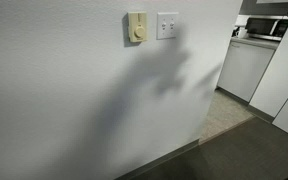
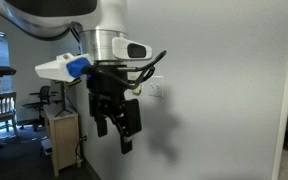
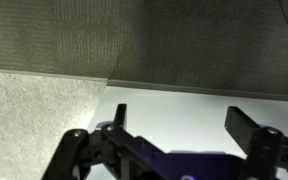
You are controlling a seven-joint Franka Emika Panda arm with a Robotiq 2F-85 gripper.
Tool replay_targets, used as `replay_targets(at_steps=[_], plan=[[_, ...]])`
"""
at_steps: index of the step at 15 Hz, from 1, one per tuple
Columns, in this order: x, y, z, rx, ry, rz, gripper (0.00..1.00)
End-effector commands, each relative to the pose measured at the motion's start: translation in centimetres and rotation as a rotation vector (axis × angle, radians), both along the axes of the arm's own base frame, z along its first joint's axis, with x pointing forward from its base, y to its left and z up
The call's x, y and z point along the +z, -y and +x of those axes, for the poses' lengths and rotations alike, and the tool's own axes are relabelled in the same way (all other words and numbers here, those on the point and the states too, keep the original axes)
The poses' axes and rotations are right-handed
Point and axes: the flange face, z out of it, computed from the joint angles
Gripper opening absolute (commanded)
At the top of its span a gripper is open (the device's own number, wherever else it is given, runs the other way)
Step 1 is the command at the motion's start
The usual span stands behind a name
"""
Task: Turn off the left light switch
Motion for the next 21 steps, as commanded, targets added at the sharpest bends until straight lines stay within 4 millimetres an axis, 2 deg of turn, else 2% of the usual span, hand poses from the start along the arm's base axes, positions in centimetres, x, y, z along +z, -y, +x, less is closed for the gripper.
replay_targets(at_steps=[1,11,21], plan=[[0.1,0.0,0.0,0.0,-0.001,0.0,1.0],[0.0,-0.4,0.8,0.031,-0.005,-0.022,1.0],[-0.1,-2.3,2.2,0.113,-0.014,-0.071,1.0]])
